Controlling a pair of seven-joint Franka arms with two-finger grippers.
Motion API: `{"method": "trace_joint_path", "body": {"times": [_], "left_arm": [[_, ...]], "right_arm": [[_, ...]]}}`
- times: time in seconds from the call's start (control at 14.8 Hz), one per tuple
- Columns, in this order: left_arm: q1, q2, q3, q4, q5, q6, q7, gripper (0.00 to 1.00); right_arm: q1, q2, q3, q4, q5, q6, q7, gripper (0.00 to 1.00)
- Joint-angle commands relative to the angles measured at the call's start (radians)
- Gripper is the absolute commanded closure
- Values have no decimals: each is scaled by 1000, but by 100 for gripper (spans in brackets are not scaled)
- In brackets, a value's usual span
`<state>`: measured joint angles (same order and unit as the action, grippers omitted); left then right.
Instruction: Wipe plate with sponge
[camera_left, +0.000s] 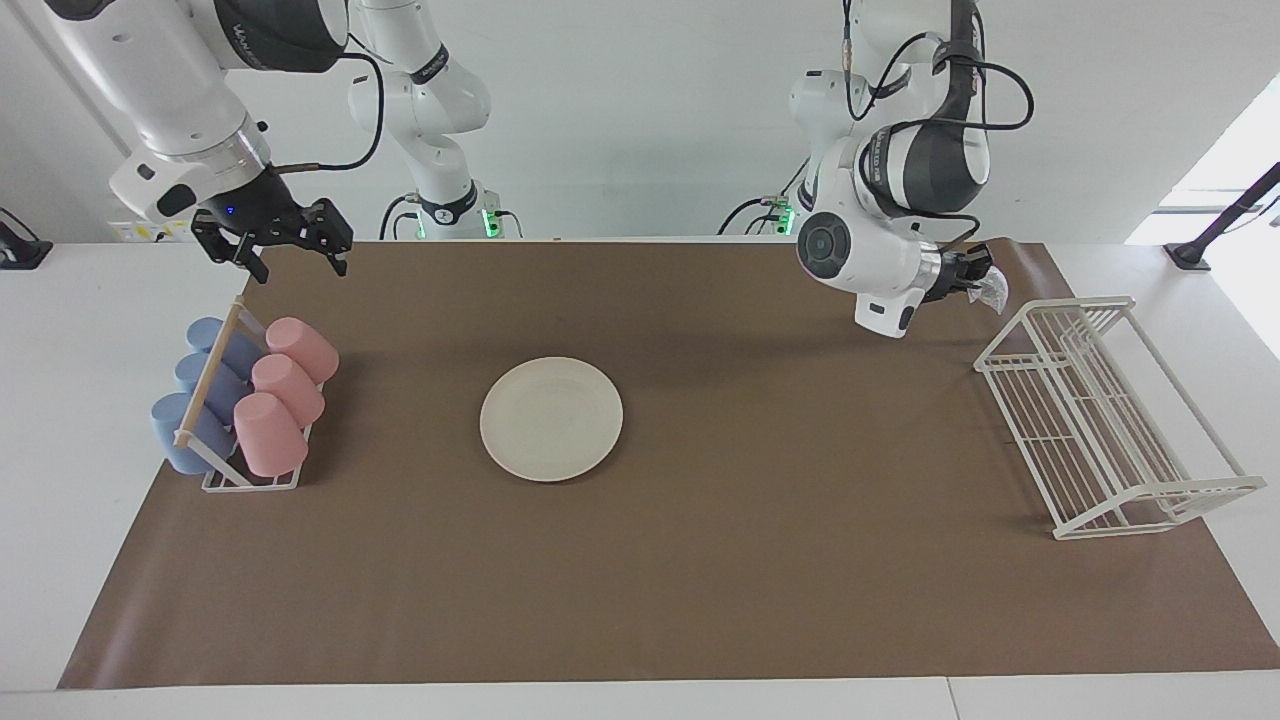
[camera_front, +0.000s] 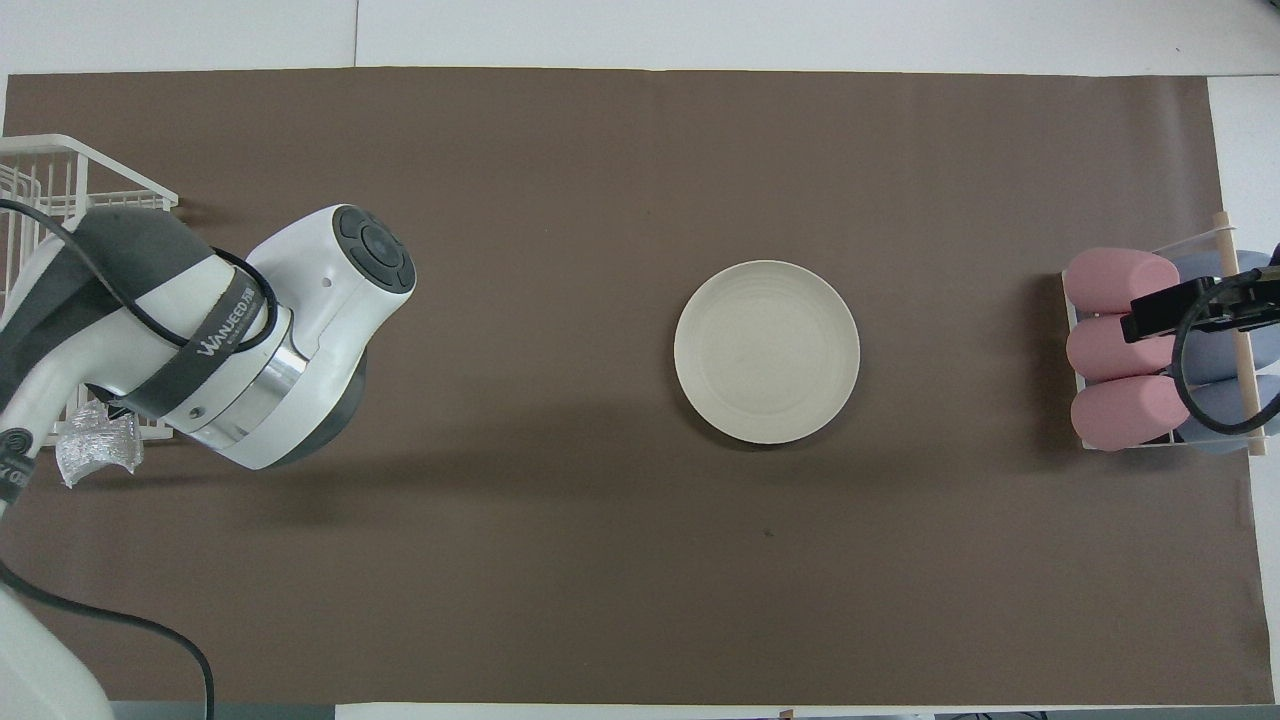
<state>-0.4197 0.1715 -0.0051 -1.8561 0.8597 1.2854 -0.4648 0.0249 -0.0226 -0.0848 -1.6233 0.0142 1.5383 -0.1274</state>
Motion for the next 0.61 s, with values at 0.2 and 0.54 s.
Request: {"method": "trace_joint_path", "body": {"times": [0.2,0.54], "left_arm": [[45,220,4,201,208,-18,21,100],[120,276,8,238,254,135,20,100]], "right_arm": [[6,7,-9,17,-2,-9,9,0],[9,7,-7,19,-5,-7,12,0]]}}
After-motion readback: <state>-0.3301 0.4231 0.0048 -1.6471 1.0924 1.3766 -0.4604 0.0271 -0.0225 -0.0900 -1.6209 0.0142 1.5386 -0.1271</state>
